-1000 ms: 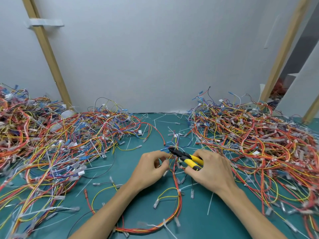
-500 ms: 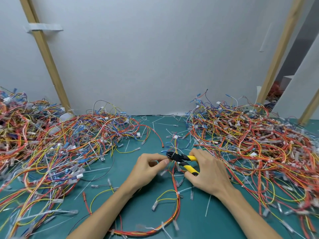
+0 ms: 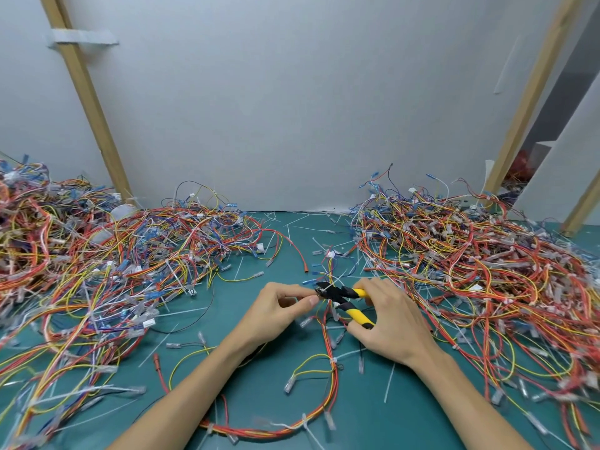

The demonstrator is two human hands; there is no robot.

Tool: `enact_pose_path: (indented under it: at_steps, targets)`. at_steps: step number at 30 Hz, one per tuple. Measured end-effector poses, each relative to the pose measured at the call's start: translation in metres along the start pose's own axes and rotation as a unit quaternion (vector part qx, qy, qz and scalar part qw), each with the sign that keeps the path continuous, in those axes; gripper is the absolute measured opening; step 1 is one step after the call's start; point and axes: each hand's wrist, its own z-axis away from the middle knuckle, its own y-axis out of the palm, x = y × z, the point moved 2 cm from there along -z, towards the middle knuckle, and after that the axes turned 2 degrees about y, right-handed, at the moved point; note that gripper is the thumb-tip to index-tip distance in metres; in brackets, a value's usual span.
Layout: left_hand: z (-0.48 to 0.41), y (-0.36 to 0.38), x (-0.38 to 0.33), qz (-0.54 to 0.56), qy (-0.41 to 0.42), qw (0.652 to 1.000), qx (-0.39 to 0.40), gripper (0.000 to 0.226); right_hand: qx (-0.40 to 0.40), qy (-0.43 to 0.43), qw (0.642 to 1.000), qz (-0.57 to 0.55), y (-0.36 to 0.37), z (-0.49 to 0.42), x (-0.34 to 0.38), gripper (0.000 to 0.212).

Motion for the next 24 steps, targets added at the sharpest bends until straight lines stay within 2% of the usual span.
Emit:
enact_pose_path:
  at_steps: [13,24]
  targets:
    - [-0.0005,-0.0006,0.0012,0.007,-0.008,1.0,0.0,0.015,0.031,0.026,0.997,-0.058,0.0029,0.0014,0.0005,0.034]
    - [-0.0008,-0.001,0.0039,0.006,-0.013,1.0,0.002,0.015,0.015,0.029,0.999,0.028,0.0025,-0.0006,0.0005,0.038]
